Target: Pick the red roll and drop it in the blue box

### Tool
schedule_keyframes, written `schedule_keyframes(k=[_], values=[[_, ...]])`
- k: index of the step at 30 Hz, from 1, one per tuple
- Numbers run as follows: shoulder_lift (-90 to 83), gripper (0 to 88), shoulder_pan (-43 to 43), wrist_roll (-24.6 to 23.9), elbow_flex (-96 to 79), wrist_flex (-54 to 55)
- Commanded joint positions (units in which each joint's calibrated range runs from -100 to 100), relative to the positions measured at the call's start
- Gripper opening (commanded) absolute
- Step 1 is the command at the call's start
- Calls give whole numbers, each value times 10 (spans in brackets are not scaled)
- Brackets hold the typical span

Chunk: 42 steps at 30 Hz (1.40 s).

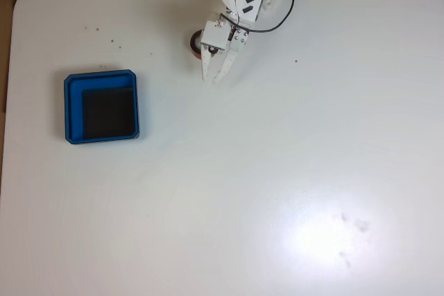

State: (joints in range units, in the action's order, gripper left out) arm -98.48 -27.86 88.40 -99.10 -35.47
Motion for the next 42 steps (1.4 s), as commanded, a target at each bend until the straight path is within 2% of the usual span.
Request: schedule_keyframes(k=[1,19,31,42], values=[[-4,10,-18,-2,-9,7],[1,10,-118,-2,-9,6],[-1,10,-120,0,-2,-105],[2,10,-120,-1,3,-107]])
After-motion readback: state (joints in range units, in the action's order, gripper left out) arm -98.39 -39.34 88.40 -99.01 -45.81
